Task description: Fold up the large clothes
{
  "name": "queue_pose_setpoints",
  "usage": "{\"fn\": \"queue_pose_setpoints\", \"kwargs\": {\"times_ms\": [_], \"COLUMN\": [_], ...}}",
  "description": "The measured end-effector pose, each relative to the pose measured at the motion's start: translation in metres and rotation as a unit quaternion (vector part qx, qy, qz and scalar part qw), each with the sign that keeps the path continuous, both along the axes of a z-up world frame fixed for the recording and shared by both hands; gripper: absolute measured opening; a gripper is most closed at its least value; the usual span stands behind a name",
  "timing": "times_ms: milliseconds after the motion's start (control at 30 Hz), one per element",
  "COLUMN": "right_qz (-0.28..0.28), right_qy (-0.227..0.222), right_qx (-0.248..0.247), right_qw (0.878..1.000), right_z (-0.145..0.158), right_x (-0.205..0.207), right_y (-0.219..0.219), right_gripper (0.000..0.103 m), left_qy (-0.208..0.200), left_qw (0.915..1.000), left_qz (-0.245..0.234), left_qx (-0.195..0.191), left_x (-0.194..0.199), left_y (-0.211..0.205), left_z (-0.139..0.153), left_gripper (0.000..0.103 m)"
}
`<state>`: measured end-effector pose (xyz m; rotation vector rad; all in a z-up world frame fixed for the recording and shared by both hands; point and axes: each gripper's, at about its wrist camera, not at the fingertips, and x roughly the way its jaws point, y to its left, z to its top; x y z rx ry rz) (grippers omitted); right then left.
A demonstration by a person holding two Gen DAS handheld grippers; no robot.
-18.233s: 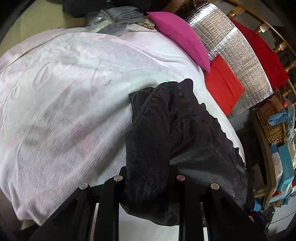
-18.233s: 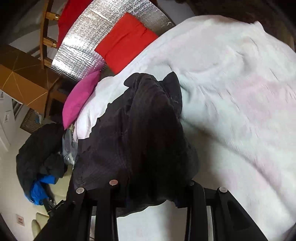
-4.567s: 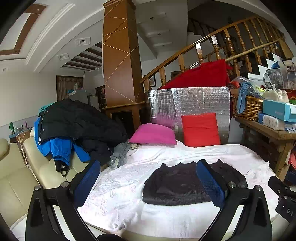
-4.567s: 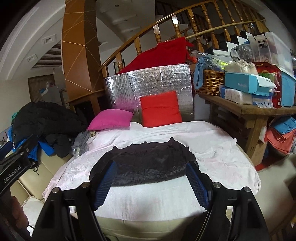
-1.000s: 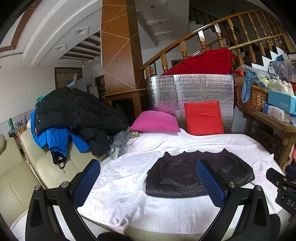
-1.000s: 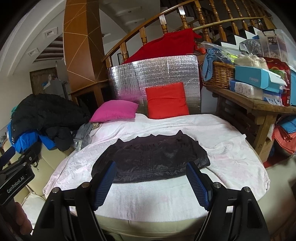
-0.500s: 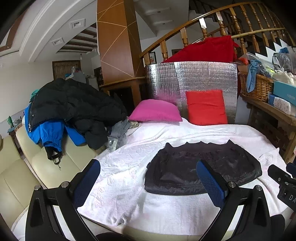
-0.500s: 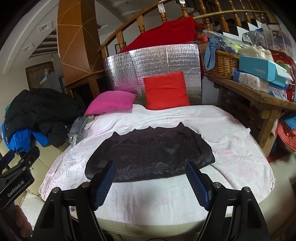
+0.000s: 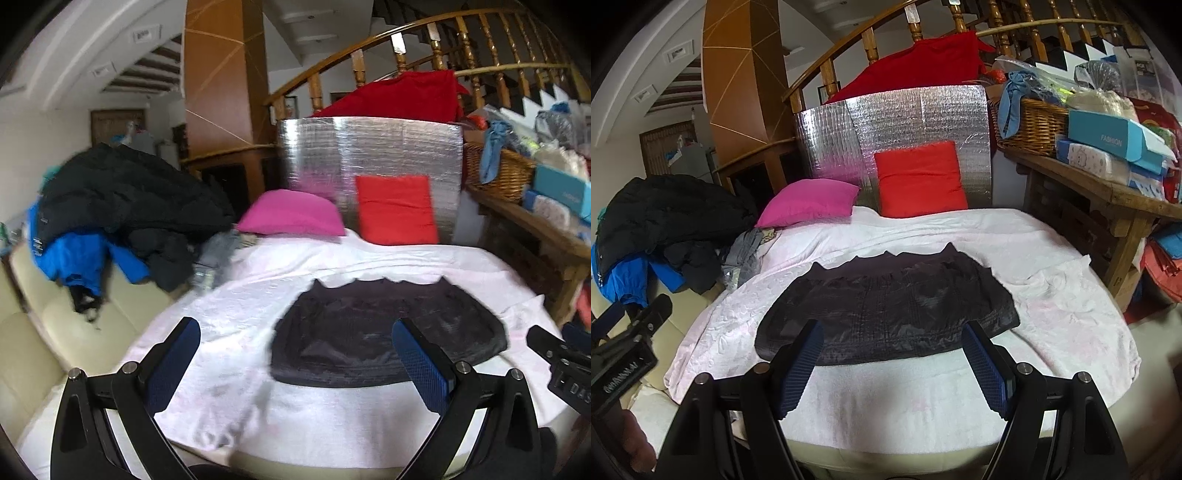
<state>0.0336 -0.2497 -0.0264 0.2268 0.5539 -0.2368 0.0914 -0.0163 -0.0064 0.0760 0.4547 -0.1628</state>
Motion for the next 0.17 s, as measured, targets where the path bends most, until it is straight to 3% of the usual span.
{"fn": "queue_pose_setpoints", "kwargs": {"times_ms": [167], "right_qz": [-0.033], "right_qy": [-0.005], "right_qx": [0.032], "right_qw": [0.999], "right_z": [-0.001], "right_x": [0.016], "right_y": [-0.054], "right_gripper": [0.080], "left_qy": [0.045], "left_qw": [0.9983], "left_qz": [0.031], "left_qx": [-0.018], "left_x": [0.062], "left_y": [0.022], "left_z": [-0.015], "left_gripper": [0.103]}}
